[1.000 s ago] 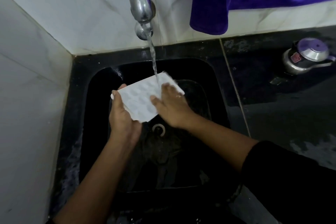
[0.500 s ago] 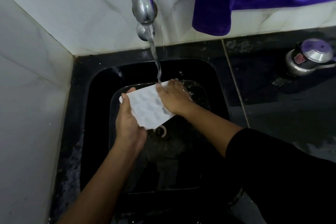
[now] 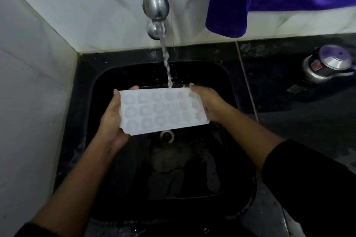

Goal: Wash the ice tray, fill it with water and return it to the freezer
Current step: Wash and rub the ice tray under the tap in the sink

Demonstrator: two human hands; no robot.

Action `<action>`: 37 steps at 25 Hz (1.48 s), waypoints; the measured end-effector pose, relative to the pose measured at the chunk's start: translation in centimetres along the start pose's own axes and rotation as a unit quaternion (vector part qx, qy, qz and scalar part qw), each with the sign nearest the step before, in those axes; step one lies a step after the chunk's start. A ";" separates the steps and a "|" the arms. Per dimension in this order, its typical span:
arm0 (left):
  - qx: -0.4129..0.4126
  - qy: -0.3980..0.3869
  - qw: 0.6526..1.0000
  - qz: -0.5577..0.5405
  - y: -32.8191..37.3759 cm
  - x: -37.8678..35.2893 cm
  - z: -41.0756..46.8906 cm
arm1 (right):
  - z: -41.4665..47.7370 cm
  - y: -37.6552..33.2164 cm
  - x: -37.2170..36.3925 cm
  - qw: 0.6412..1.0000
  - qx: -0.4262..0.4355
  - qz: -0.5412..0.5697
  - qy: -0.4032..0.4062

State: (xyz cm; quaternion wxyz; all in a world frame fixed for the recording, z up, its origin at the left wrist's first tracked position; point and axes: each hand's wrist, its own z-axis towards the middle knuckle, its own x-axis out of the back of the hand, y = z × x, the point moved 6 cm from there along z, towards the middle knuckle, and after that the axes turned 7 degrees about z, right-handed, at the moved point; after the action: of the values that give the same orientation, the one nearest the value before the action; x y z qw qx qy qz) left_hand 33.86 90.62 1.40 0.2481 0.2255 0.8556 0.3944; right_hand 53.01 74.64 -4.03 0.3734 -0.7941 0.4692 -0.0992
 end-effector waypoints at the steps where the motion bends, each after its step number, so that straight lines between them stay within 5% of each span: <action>1: 0.002 -0.001 0.999 0.040 0.6 0.4 0.5 | -1.6 0.5 0.0 0.996 -0.049 0.074 -0.026; 4: -0.010 0.034 0.979 0.202 1.6 0.2 2.5 | -3.6 1.7 0.7 0.982 -0.089 0.161 -0.047; 6: -0.071 0.092 0.927 0.356 1.9 -0.1 4.6 | -4.0 2.4 1.3 0.976 -0.083 0.202 -0.014; 10: -0.145 0.055 0.670 0.726 -1.7 -5.3 4.8 | -3.4 2.9 2.0 0.965 -0.064 0.252 0.041; 12: -0.171 -0.031 0.620 0.765 -5.3 -10.1 1.7 | -3.0 2.6 2.3 0.957 -0.046 0.280 0.068; 14: -0.181 -0.089 0.621 0.757 -7.6 -12.5 0.3 | -3.1 2.4 2.9 0.952 -0.028 0.287 0.099; 19: -0.069 0.021 0.693 0.717 -2.9 -9.1 7.2 | -4.0 2.5 3.8 0.962 0.018 0.231 0.147; 24: -0.166 -0.093 0.645 0.741 -5.4 -12.8 2.6 | -4.0 1.6 3.9 0.960 0.024 0.226 0.162; 28: -0.104 0.008 0.664 0.740 -2.5 -9.9 6.3 | -5.0 1.5 4.5 0.964 0.039 0.211 0.158; 32: -0.172 -0.118 0.620 0.756 -6.0 -12.8 1.2 | -5.2 0.4 4.6 0.963 0.044 0.201 0.174; 34: -0.176 -0.080 0.630 0.752 -5.7 -11.7 2.7 | -5.2 0.7 4.4 0.966 0.039 0.190 0.169; 37: -0.075 0.005 0.666 0.742 -3.7 -9.8 5.6 | -5.7 0.9 4.1 0.968 0.046 0.176 0.173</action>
State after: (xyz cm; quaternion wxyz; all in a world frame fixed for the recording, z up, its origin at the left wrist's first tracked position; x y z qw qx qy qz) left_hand 44.16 85.86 -2.29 -0.1147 0.7648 0.3740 0.5119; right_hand 51.77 68.22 -1.43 0.3346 -0.6513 0.6541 -0.1894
